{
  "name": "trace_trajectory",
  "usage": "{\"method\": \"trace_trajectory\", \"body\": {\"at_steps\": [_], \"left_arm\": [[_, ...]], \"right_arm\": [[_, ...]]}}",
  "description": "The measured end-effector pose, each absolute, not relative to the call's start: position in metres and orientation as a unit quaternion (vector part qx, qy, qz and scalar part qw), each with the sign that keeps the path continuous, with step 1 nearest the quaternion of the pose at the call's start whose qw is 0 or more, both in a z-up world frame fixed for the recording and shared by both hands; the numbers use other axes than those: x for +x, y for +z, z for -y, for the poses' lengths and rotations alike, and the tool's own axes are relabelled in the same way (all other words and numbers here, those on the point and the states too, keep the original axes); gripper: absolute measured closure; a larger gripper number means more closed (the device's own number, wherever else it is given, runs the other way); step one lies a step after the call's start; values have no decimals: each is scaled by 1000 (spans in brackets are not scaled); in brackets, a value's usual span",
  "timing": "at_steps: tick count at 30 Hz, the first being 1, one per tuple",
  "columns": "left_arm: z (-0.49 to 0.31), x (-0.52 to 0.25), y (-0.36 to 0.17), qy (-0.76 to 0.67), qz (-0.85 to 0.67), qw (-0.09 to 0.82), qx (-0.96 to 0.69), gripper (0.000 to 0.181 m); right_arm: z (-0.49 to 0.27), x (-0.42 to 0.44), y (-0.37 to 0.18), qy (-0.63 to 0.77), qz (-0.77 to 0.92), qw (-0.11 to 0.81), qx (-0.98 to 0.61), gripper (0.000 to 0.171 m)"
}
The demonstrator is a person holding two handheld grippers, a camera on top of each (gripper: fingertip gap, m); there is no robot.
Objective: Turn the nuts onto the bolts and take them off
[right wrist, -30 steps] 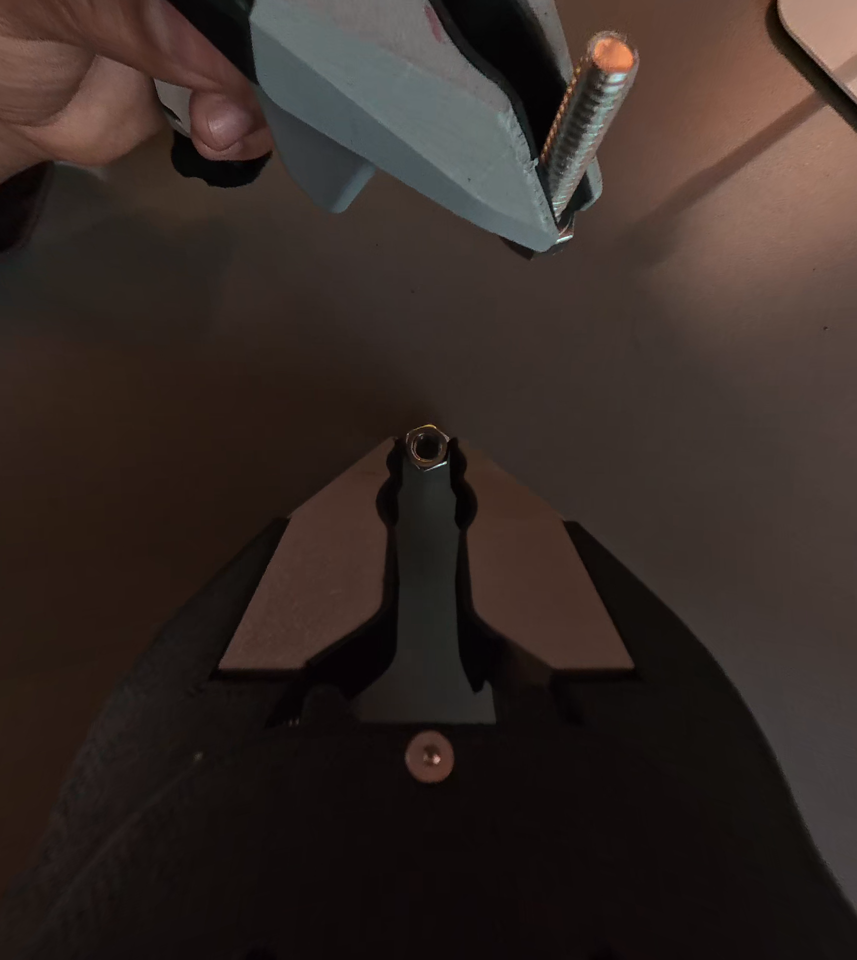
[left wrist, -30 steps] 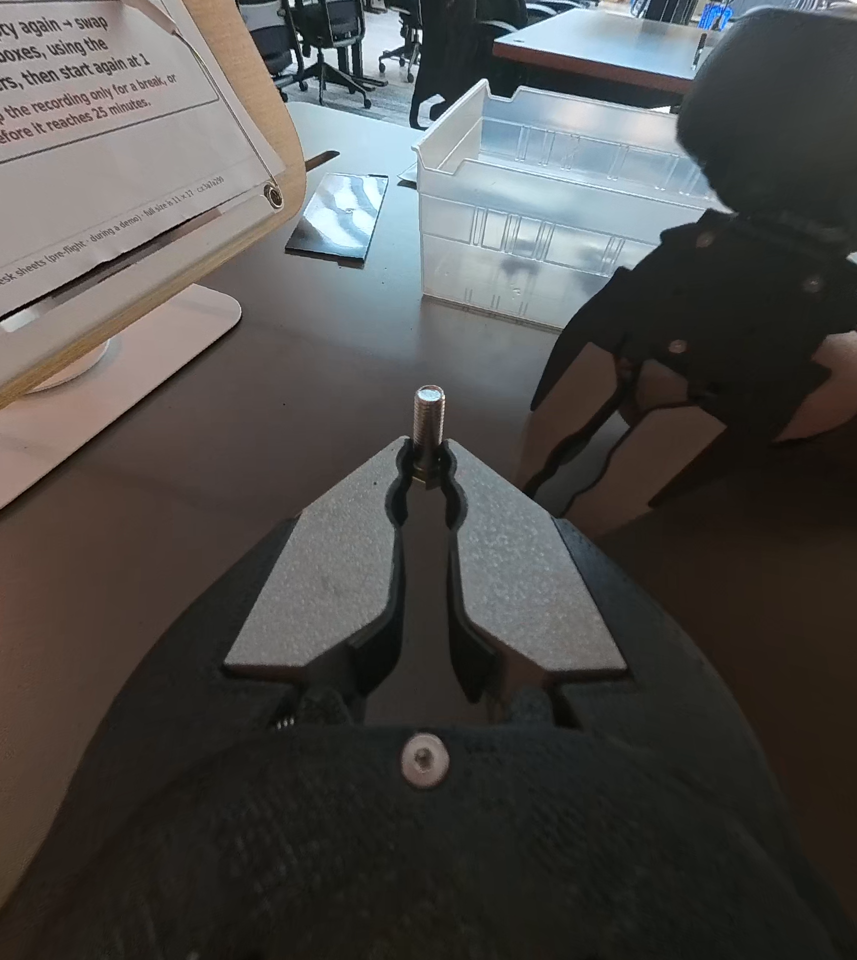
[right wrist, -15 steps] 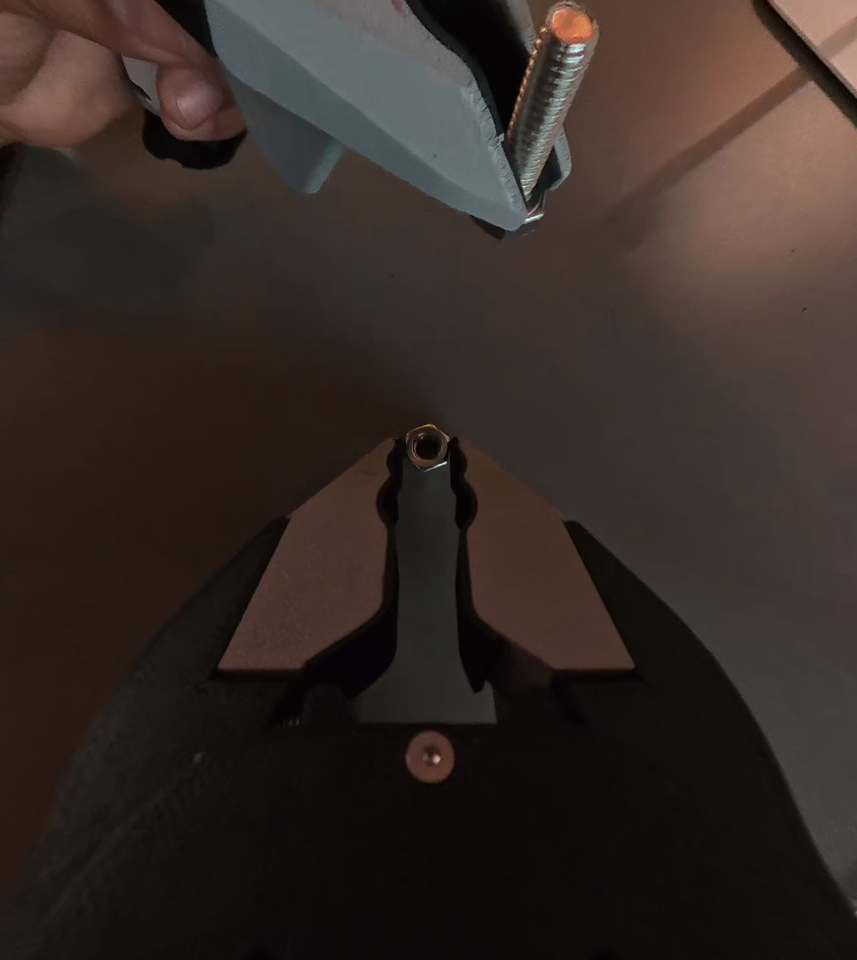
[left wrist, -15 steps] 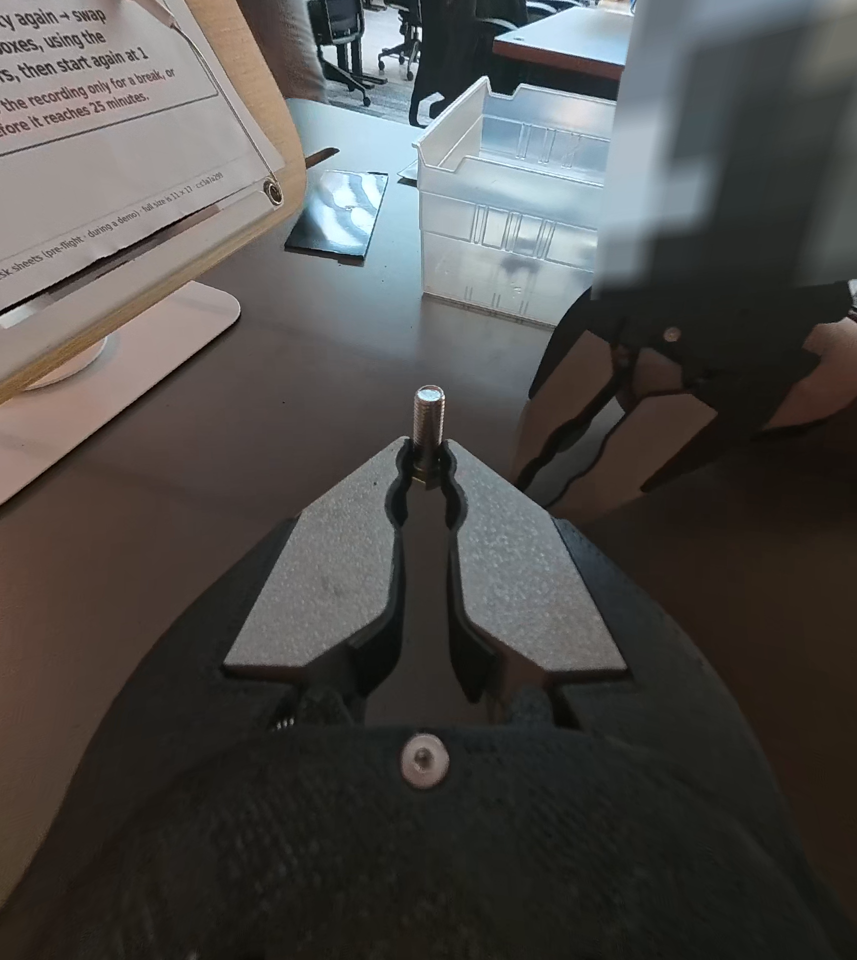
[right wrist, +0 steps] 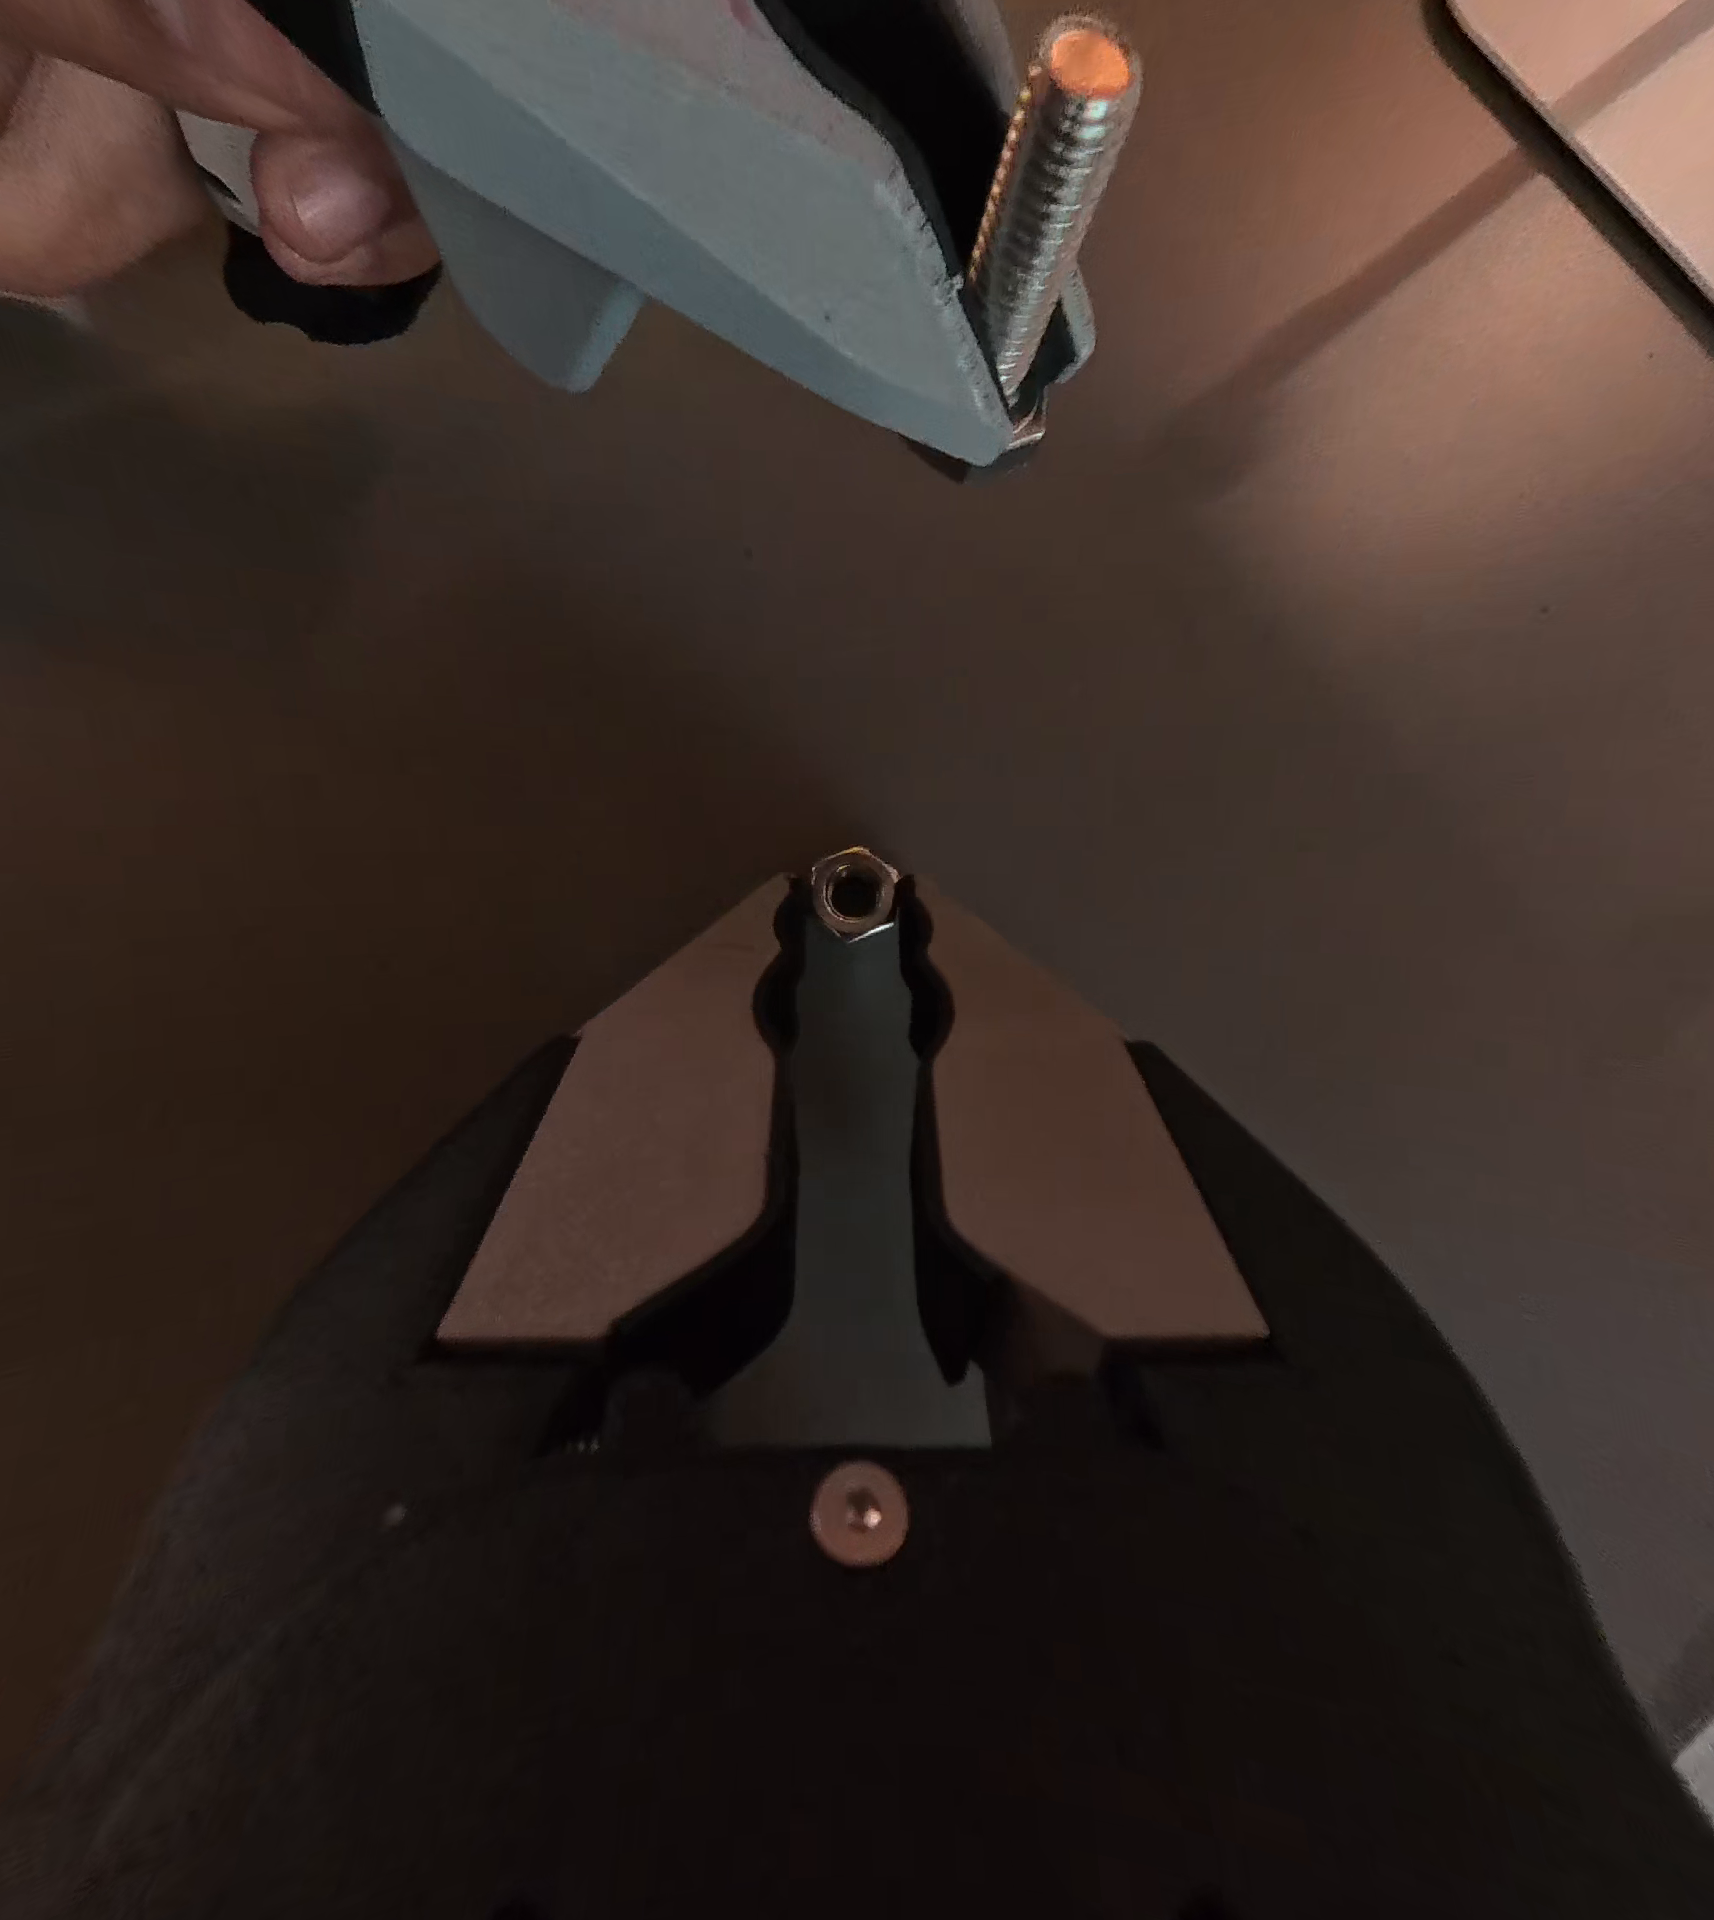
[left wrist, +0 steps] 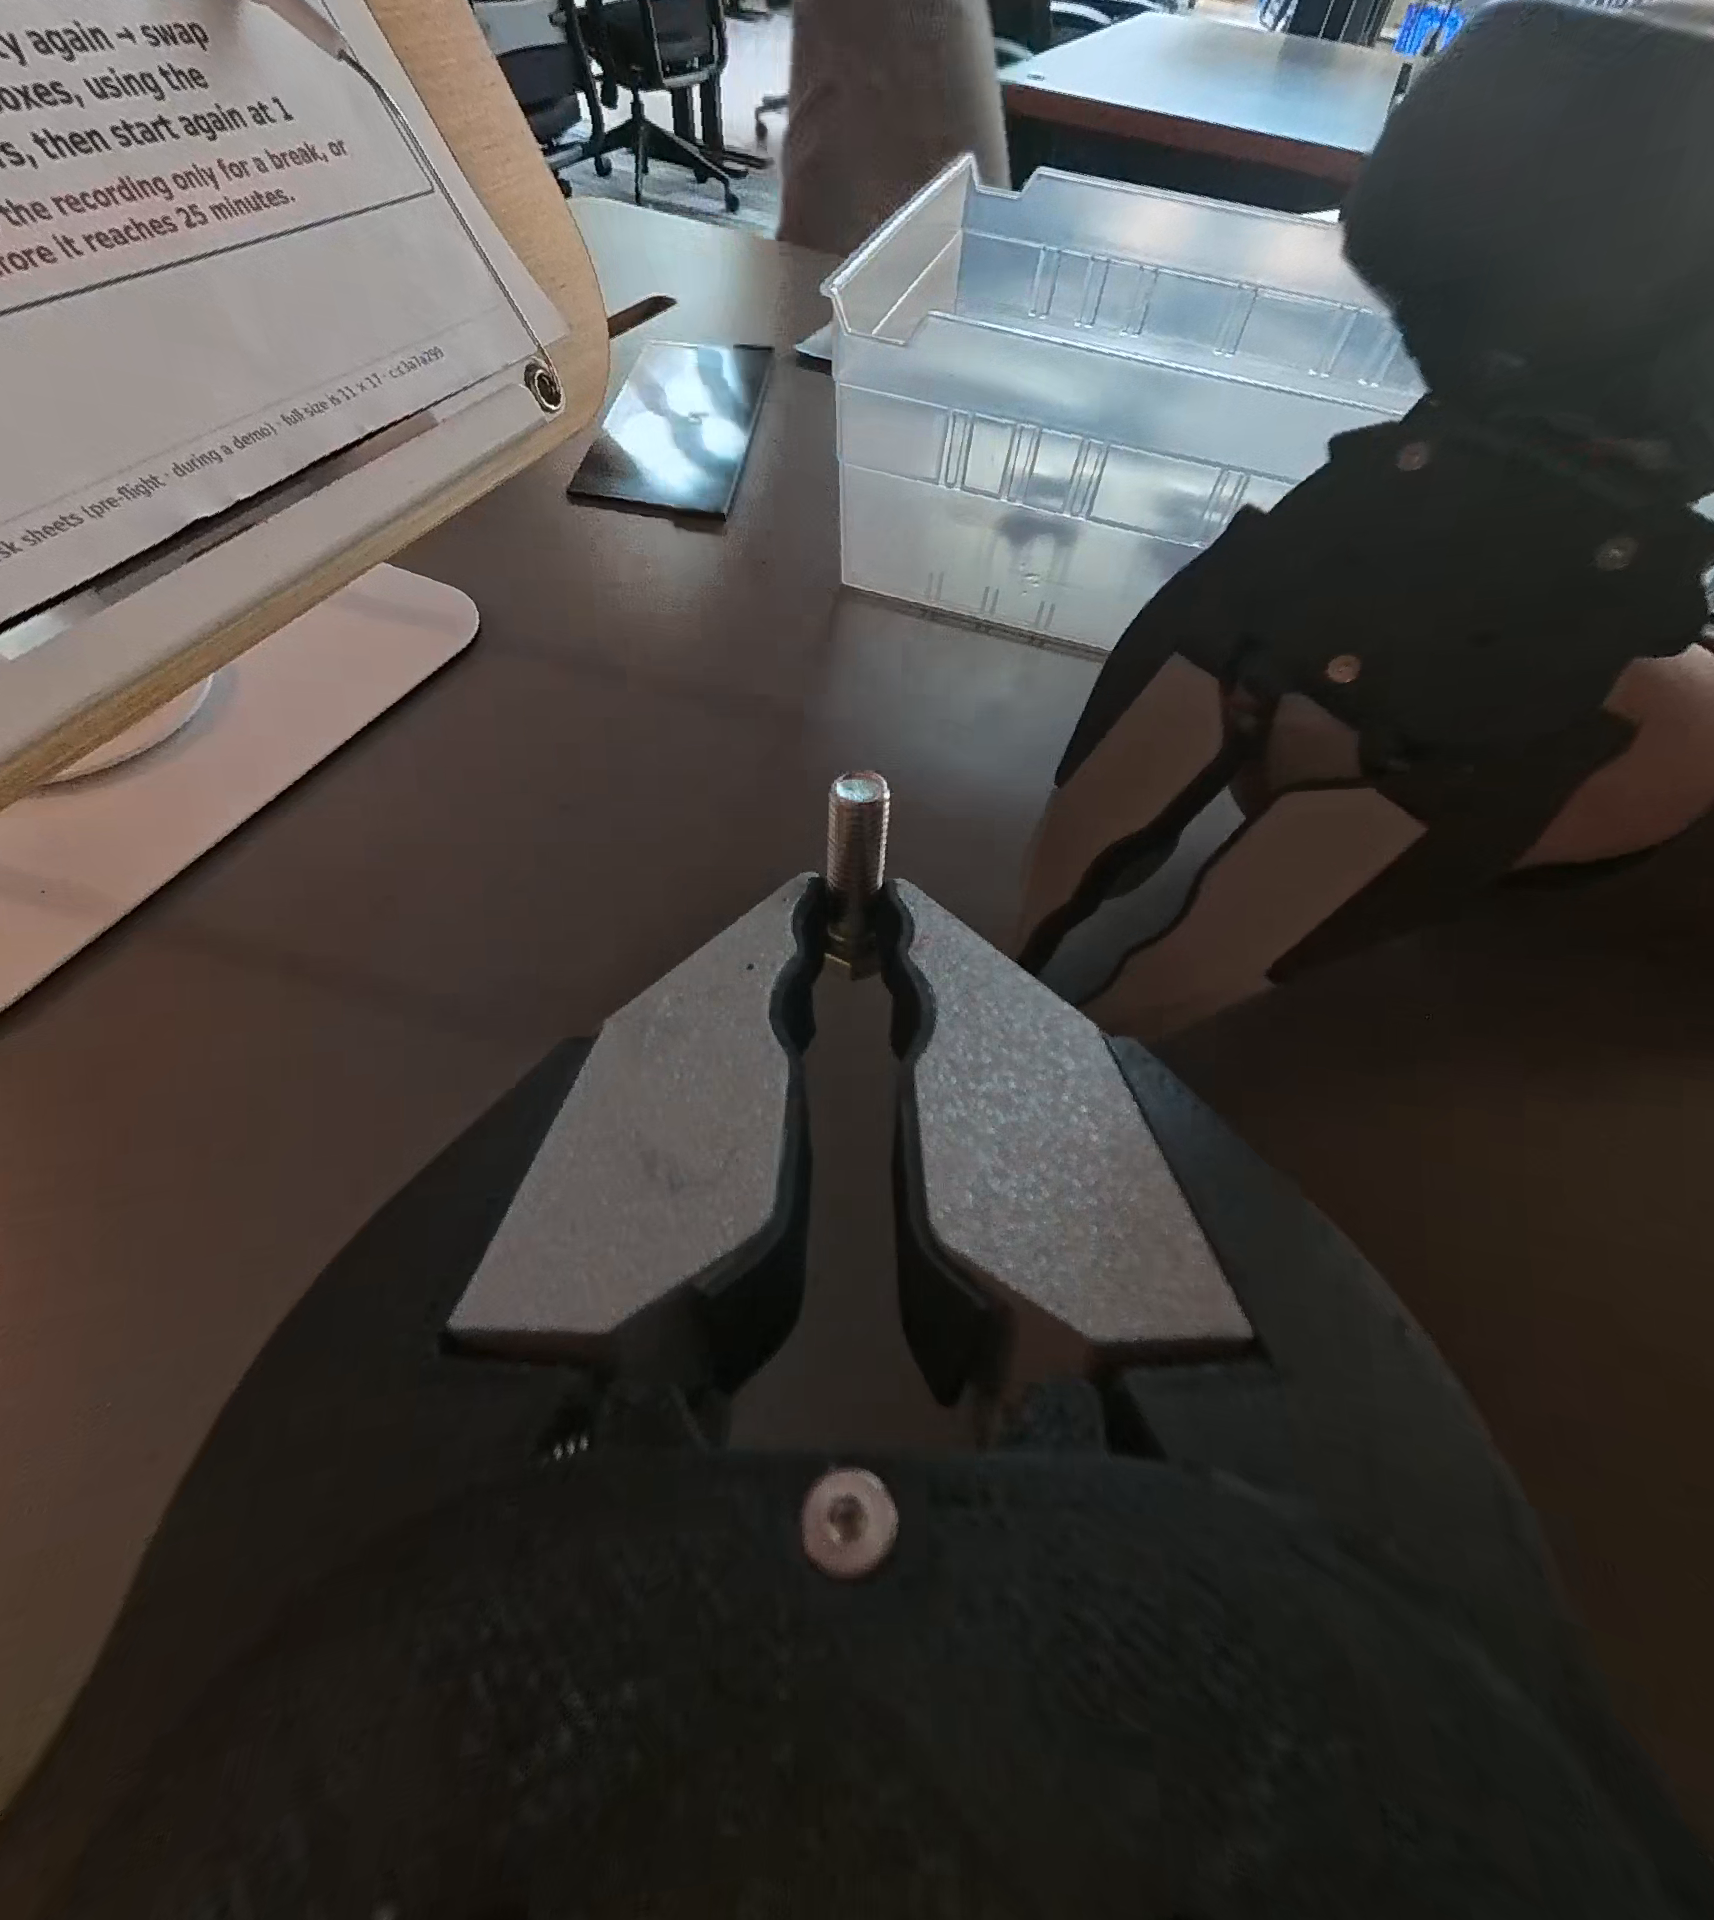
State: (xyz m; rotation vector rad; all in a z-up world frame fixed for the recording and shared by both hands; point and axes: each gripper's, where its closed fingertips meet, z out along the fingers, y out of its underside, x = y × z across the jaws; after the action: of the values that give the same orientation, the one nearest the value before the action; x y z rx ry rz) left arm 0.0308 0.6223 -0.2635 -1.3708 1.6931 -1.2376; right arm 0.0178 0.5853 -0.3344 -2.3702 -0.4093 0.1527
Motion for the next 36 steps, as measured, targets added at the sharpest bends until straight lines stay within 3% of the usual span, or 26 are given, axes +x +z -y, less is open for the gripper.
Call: {"method": "trace_trajectory", "body": {"at_steps": [16, 36], "left_arm": [[-621, 31, -266, -456, -651, 320, -516, 173], [-623, 30, -257, -454, -647, 339, -510, 174]], "right_arm": [[-614, 31, -230, 82, 154, 411, -895, 157], [-632, 18, -229, 101, 165, 360, -913, 157]]}}
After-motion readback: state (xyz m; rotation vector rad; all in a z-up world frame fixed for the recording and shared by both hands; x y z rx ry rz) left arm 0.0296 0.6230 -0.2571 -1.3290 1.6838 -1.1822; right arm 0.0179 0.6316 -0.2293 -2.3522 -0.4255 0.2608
